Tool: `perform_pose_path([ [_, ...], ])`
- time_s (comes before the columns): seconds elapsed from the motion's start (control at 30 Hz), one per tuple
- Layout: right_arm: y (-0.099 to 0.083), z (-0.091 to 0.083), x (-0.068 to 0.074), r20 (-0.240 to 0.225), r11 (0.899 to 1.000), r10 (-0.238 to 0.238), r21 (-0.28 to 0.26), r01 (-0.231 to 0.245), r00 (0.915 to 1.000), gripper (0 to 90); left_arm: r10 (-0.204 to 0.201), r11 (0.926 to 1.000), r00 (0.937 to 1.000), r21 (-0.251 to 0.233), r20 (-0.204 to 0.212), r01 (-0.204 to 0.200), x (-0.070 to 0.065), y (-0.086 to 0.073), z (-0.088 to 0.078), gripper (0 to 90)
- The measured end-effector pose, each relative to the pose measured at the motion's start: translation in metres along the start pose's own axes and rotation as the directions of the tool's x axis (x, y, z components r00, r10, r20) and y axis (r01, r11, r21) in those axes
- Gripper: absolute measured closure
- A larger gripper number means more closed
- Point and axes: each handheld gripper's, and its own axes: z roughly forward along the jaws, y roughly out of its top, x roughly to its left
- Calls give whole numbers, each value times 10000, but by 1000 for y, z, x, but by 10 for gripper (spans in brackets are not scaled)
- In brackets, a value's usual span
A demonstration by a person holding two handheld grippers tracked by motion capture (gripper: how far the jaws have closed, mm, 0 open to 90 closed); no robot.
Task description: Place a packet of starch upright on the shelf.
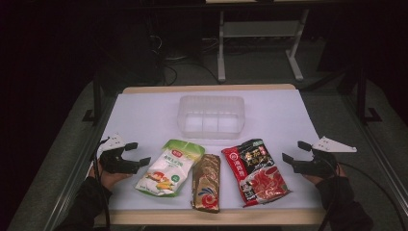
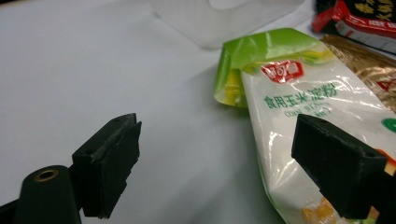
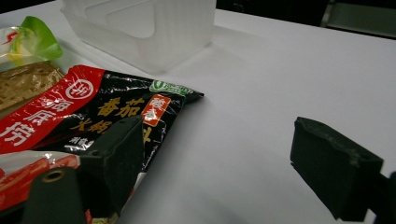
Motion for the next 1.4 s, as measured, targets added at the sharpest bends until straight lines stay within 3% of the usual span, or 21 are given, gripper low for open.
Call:
perform_pose_path([
  [0.13, 2, 1, 4, 2, 9998, -117, 141, 117, 9999, 144, 80, 9997, 9999, -222, -131, -83, 0, -1, -2, 132],
  [0.33, 6, 4, 14, -197, 9983, -465, 330, 471, 9987, 151, 185, 9996, 9998, 201, 36, -186, -1, -1, 0, 124],
  [0.4, 6, 5, 16, -302, 9982, -456, 371, 468, 9985, 151, -47, 9997, 9994, 244, 329, 38, 0, 0, 1, 124],
  [0.53, 5, 8, 18, -484, 9973, -481, 524, 507, 9977, 158, 99, 9986, 9975, 511, 703, -135, -3, 7, 9, 137],
  [0.63, 5, 10, 17, -488, 9974, -423, 570, 450, 9979, 158, -43, 9968, 9898, 799, 1424, -72, -4, 11, 21, 137],
  [0.87, 3, 14, 20, -649, 9950, -560, 786, 611, 9963, 190, -802, 9885, 9706, 1434, 2271, 481, 2, 17, 47, 135],
  [0.97, 3, 15, 20, -647, 9949, -549, 813, 601, 9964, 193, -983, 9853, 9675, 1592, 2330, 618, 5, 19, 55, 133],
  [1.0, 3, 15, 20, -675, 9947, -549, 836, 605, 9962, 199, -936, 9844, 9696, 1667, 2262, 561, 6, 20, 58, 133],
  [1.1, 2, 16, 19, -712, 9946, -523, 857, 583, 9961, 201, -1204, 9813, 9639, 1751, 2376, 794, 11, 23, 66, 132],
  [1.27, 2, 16, 19, -805, 9943, -566, 857, 635, 9951, 221, -1143, 9783, 9654, 1957, 2346, 683, 14, 27, 79, 133],
  [1.4, 3, 15, 20, -853, 9943, -598, 829, 669, 9946, 240, -1011, 9796, 9601, 1947, 2606, 502, 13, 31, 87, 138],
])
